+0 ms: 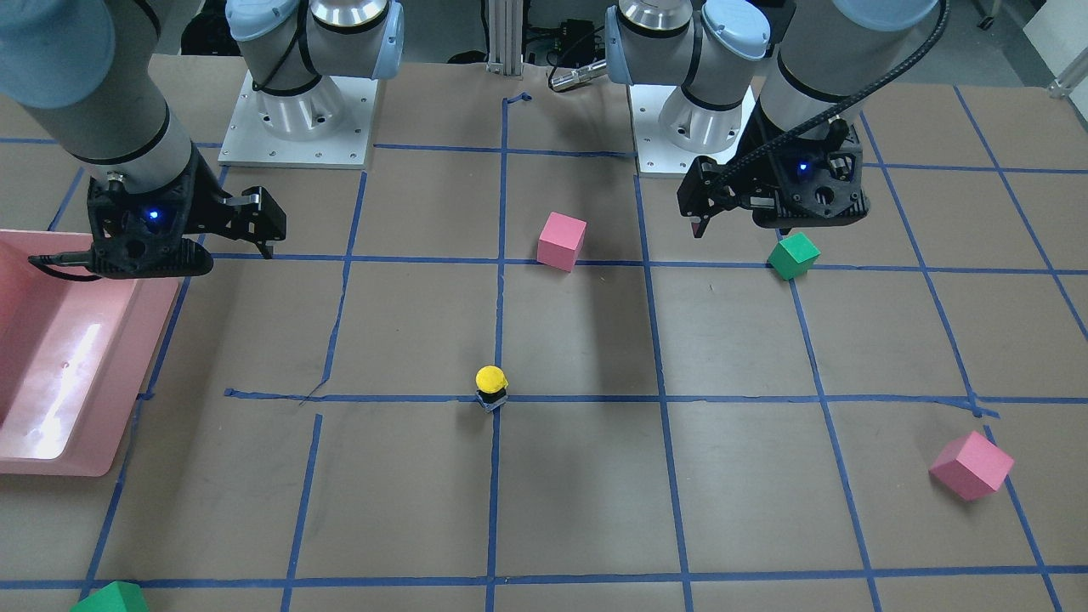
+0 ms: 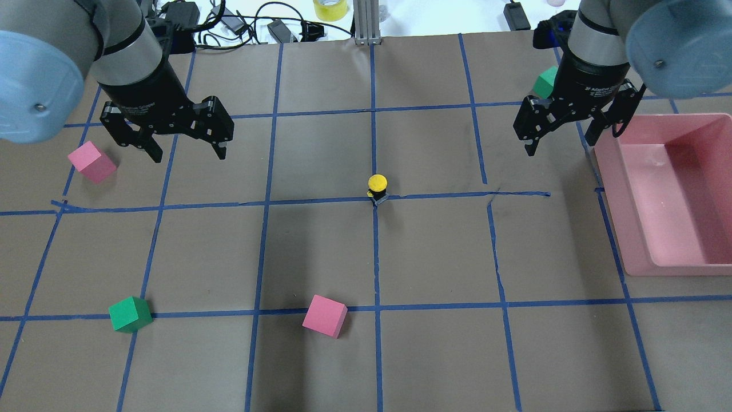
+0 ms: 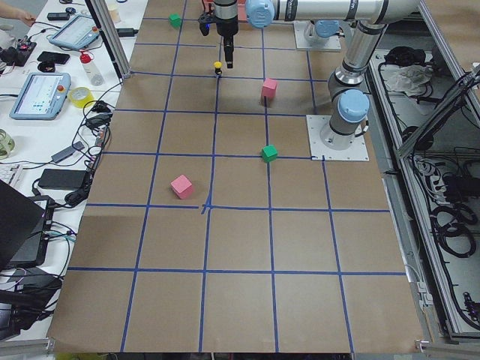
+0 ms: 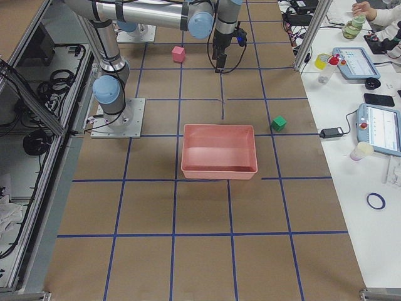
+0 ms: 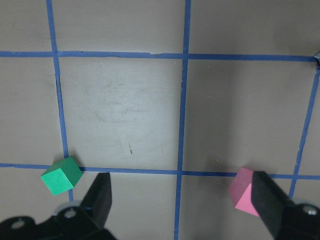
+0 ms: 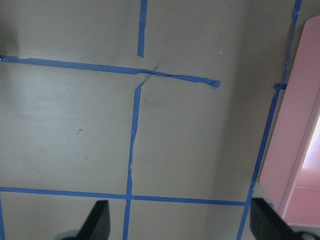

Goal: Align button upright

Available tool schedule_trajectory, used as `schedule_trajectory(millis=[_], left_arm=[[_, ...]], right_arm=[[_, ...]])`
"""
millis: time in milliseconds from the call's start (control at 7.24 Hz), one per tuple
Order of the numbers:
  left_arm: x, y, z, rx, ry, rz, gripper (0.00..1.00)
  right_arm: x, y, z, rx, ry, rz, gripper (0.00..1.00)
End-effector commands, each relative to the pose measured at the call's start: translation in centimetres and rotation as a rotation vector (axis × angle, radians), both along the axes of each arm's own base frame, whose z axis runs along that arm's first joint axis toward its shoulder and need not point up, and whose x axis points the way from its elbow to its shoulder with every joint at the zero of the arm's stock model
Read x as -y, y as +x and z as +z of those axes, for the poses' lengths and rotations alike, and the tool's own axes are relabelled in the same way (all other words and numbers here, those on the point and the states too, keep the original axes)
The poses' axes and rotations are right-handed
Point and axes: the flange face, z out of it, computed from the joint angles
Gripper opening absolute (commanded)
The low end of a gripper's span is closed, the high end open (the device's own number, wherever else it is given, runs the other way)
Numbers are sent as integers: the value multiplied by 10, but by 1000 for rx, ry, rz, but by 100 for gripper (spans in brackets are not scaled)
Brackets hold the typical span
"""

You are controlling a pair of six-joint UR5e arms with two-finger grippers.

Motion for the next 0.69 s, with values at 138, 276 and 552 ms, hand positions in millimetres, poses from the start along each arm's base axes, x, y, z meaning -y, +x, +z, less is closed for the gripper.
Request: schedule_trajectory(millis=[138, 276, 552], left_arm=[[11, -1, 3, -5, -70, -39, 97], [12, -1, 0, -14, -70, -40, 98], [13, -1, 0, -14, -70, -37, 99]], right_arm=[[0, 2, 0, 2, 1, 3, 100], [0, 2, -1, 5, 2, 2, 100], [-2, 4, -4, 13, 9, 3, 100]])
